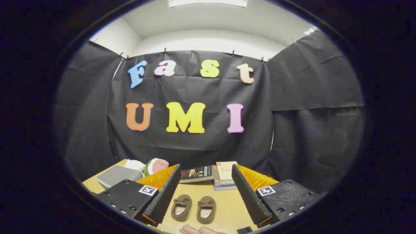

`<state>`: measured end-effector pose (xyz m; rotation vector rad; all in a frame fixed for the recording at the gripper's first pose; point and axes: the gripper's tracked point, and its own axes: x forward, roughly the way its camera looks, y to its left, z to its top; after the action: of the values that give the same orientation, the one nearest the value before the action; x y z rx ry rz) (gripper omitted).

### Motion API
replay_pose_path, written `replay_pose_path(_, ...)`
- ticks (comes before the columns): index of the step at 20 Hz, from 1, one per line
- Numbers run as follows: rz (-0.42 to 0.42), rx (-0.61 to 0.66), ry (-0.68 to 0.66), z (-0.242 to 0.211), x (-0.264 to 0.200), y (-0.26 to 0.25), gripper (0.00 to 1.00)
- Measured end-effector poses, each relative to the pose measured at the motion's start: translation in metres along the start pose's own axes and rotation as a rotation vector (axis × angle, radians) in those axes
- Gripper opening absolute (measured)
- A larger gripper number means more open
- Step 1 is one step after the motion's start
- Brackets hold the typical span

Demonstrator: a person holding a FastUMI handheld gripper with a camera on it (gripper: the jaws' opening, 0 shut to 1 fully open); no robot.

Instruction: Open the storage box then place both shoes into the box .Put the left shoe in first, then the right shoe, with the right side of both shoes facing outward in a uniform manner.

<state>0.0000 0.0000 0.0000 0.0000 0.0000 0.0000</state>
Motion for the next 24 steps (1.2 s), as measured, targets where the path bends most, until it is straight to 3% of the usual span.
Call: replay_pose_path(24,0.166,-0.059,0.099,-0.038,0.071,0.038,0.95)
